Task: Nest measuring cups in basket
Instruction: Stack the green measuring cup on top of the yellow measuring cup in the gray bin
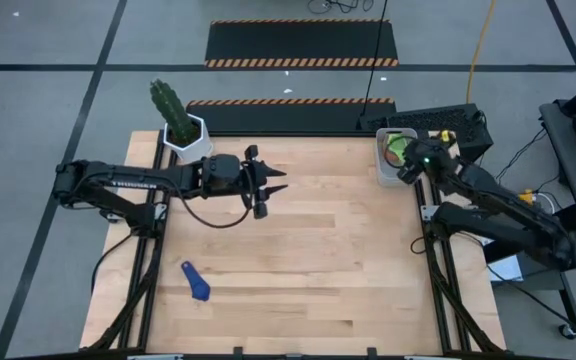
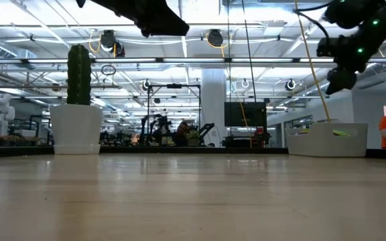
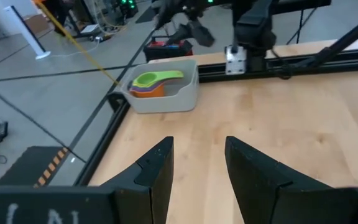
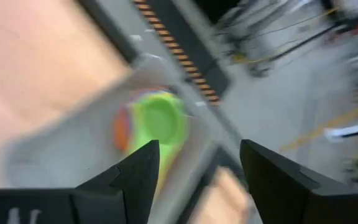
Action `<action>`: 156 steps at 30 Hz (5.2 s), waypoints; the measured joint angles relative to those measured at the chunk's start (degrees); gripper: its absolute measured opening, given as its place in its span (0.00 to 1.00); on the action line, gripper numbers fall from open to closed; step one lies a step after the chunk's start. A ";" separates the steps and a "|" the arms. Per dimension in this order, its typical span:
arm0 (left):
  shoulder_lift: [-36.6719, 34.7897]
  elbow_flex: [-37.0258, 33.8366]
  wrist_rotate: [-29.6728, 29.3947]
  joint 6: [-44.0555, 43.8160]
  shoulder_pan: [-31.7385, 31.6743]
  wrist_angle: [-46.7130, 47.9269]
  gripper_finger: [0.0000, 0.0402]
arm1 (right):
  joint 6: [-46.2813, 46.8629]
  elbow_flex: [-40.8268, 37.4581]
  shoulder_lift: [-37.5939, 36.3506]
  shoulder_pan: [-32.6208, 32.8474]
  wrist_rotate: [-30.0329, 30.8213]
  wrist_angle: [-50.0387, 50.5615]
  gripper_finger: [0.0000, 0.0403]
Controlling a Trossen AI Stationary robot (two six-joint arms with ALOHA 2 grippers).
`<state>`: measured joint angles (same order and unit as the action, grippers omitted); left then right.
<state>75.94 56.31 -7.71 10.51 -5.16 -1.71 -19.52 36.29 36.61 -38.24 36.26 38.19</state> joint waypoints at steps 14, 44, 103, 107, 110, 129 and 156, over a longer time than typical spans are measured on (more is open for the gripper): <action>0.00 0.02 6.29 -0.17 -4.85 0.28 0.37 | 26.36 15.23 29.01 -4.37 -9.65 13.63 0.58; 0.00 0.02 9.29 1.23 -1.77 -1.44 0.37 | 26.34 13.90 36.37 -12.13 -16.80 13.53 0.70; -0.02 0.04 9.27 6.02 0.73 -2.34 0.37 | 35.41 9.56 44.47 -9.26 -13.94 4.58 0.65; -0.02 0.04 9.26 6.14 0.73 -2.35 0.37 | 34.92 9.56 43.56 -9.26 -13.88 3.35 0.66; -0.02 0.04 9.25 6.46 0.73 -2.37 0.37 | 34.76 9.58 41.71 -8.91 -13.91 2.47 0.67; -0.02 0.04 9.25 5.87 0.73 -3.89 0.37 | 28.69 15.52 41.83 -10.81 -18.43 -4.22 0.30; -0.02 0.04 9.23 6.78 0.69 -2.84 0.37 | 23.30 15.50 44.48 -12.96 -19.79 -12.80 0.03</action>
<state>75.92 56.36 1.51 17.29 -4.47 -4.55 3.79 51.79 81.09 -51.21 16.46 25.39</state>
